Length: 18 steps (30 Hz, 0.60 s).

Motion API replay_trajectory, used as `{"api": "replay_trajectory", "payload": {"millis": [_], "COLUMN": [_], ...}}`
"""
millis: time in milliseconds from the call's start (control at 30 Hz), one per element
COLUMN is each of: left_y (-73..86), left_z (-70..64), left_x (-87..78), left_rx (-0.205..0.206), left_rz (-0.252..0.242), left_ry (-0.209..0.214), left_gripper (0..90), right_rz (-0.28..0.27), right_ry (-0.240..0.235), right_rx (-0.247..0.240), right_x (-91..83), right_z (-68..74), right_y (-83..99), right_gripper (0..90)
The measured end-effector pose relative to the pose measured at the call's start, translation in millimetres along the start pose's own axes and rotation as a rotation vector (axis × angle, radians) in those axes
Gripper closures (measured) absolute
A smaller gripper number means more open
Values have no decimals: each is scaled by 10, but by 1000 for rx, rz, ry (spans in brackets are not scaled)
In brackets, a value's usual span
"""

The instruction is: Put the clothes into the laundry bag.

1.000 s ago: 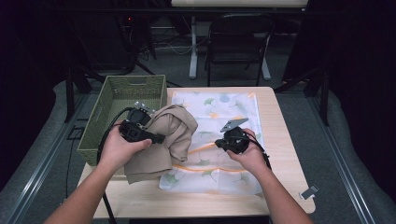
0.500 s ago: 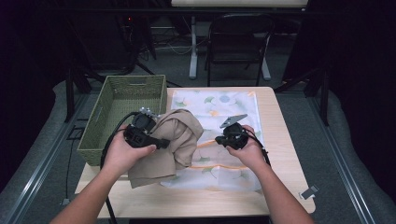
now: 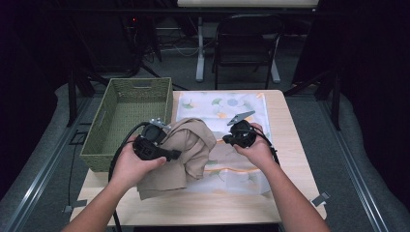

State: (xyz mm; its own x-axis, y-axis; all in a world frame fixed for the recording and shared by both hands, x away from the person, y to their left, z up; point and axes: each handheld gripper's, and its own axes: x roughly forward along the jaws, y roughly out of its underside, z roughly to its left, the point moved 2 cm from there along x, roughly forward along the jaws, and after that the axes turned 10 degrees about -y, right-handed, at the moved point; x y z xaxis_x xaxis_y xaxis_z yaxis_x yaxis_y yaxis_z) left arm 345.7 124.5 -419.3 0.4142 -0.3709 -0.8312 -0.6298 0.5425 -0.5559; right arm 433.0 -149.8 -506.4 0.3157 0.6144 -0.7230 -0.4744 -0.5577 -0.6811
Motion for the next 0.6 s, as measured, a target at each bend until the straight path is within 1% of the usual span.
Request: {"api": "replay_trajectory", "payload": {"millis": [33,67,133,167,233,267,333,367,533,600], "left_y": [8,15,27,35,46,50,60,66,95,102], "left_z": [-11,-24,-47,-64,-91,-98,-124,-137,-191,-206], "left_x": [8,17,36,47,64,69,87,98,139,155], "left_rx": [-2,-3,1,6,8,11,17,18,32,34], "left_rz": [-2,-5,-9,-9,-13,-14,-15,-16,-8,-4], "left_ry": [6,8,11,14,23,26,32,36,47,49], "left_gripper": [624,625,625,625,625,626,626,626,626,626], "right_rz": [-4,-6,6,2,10,5,13,12,1,-2], "right_ry": [1,-9,-15,-15,-12,-12,-8,-6,-2,4], "right_rx": [8,14,26,25,28,30,35,28,33,27], "right_x": [-5,-4,-4,3,1,5,3,5,8,19], "right_z": [-6,-17,-33,-39,-42,-42,-41,-47,-41,-42], "right_y": [-7,-9,-10,-11,-23,-34,-61,-72,-126,-133], "right_gripper": [884,884,884,884,884,884,885,884,884,884]}}
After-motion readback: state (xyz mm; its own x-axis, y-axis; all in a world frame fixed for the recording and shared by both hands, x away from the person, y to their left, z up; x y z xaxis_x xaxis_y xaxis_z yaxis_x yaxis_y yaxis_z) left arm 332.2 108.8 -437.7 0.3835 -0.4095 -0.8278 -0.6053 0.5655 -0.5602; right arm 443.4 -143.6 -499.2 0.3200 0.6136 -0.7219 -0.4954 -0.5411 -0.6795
